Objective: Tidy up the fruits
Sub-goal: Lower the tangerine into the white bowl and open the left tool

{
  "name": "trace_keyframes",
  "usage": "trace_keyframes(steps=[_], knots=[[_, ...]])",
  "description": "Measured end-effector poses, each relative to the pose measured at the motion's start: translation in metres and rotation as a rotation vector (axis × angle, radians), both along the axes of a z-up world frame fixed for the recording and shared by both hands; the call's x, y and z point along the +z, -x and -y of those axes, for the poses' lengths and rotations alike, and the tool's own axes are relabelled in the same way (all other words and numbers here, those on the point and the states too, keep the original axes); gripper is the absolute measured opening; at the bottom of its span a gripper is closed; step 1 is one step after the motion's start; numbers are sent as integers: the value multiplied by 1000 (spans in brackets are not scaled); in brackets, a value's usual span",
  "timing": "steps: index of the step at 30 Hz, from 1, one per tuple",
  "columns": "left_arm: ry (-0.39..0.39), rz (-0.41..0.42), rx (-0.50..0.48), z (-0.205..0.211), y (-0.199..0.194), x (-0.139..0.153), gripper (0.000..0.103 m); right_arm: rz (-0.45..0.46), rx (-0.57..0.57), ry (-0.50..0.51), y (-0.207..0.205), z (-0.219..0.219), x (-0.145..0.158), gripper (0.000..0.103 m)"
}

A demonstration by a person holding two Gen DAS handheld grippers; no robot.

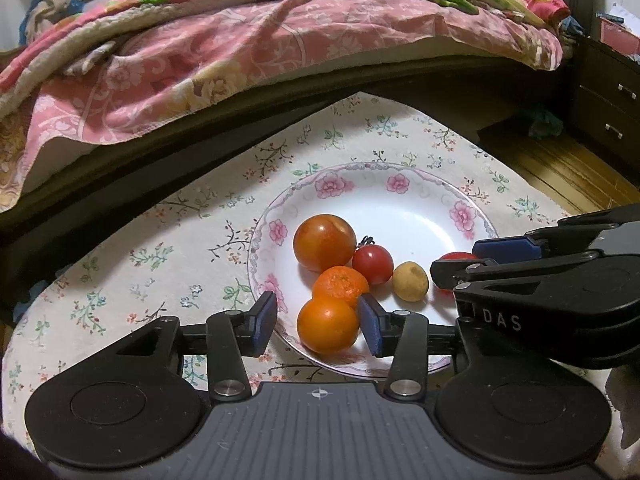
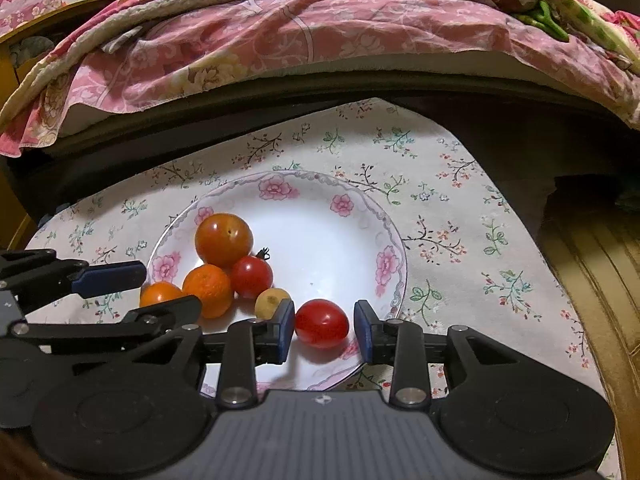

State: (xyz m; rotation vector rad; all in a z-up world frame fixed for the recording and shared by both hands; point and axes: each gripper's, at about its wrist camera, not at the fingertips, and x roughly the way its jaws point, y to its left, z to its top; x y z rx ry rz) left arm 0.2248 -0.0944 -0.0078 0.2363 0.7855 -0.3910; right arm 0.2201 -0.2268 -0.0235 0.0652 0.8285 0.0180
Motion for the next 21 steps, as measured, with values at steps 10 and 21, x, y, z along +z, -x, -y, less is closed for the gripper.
trace_keyframes(steps=[10,21], knots=[[-2,20,11,-7,6,9,63,23,-6,-7,3,-1,10,38],[-31,48,34,-10,19,18,71,45,16,-15,11,-9,21,39]])
